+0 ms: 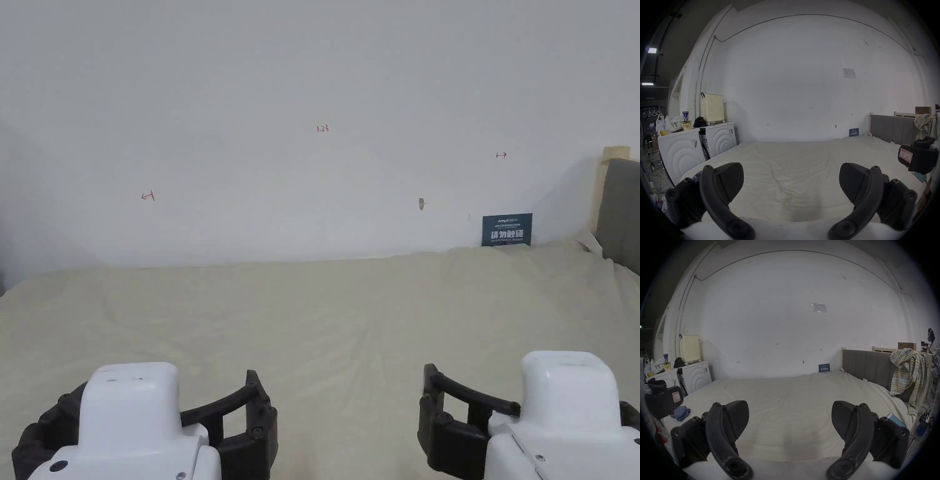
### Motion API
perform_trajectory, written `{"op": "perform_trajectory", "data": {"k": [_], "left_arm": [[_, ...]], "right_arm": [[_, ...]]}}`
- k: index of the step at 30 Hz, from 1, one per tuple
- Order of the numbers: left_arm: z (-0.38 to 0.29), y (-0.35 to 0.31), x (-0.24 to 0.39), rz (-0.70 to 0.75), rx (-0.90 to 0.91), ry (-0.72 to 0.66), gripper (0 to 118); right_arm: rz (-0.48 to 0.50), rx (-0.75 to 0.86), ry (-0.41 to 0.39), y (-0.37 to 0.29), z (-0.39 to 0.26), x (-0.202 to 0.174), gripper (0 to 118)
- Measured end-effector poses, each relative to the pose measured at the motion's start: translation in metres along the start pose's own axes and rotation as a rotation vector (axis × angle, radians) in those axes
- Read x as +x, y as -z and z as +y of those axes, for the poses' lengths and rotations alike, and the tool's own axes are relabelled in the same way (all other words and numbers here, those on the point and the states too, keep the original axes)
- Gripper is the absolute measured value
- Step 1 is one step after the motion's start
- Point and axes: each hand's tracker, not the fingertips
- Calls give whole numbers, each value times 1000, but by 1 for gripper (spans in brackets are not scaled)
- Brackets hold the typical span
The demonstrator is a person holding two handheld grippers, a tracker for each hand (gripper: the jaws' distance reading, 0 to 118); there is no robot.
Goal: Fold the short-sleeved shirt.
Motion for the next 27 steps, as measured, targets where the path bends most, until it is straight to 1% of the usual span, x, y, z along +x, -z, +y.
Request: {"op": "perform_trajectory", "data": {"k": [1,3,6,11,13,14,15,16,17,18,19,23,25,26,27], "left_arm": [[0,0,-1,-9,-2,-7,116],[-1,0,-3,-24,-12,-18,116],[-2,1,-2,-24,-15,-12,116],[0,0,-9,-25,-28,-27,116],[-1,-1,-12,-29,-29,-43,116],[-1,-1,-12,-24,-26,-50,116],[-2,-2,-13,-19,-22,-50,116],[-1,-2,-13,-18,-22,-46,116],[-1,-3,-12,-13,-21,-43,116],[-1,-3,-12,-8,-19,-41,116],[-1,-3,-12,-12,-19,-37,116],[-1,-4,-11,-18,-22,-40,116],[-1,-4,-11,-20,-25,-51,116],[-1,-4,-12,-24,-24,-56,116],[-1,-4,-12,-27,-25,-56,116]], "right_arm": [[15,7,-26,-2,-1,-1,105],[12,11,-56,-6,-2,-6,105],[-6,-12,-69,-10,-1,-15,105],[4,-29,-96,-11,-6,-23,105],[17,-55,-99,-10,-6,-23,105],[43,-45,-97,-11,-6,-21,105],[59,-27,-108,-12,-7,-22,105],[49,-24,-127,-12,-7,-24,105],[68,12,-148,-13,-8,-26,105],[52,20,-156,-14,-9,-27,105],[-13,-3,-169,-15,-8,-29,105],[-48,-84,-43,-9,-4,-25,105],[-2,-144,6,-5,-3,-17,105],[0,-138,25,-3,-3,-14,105],[-10,-123,6,-3,-5,-13,105]]}}
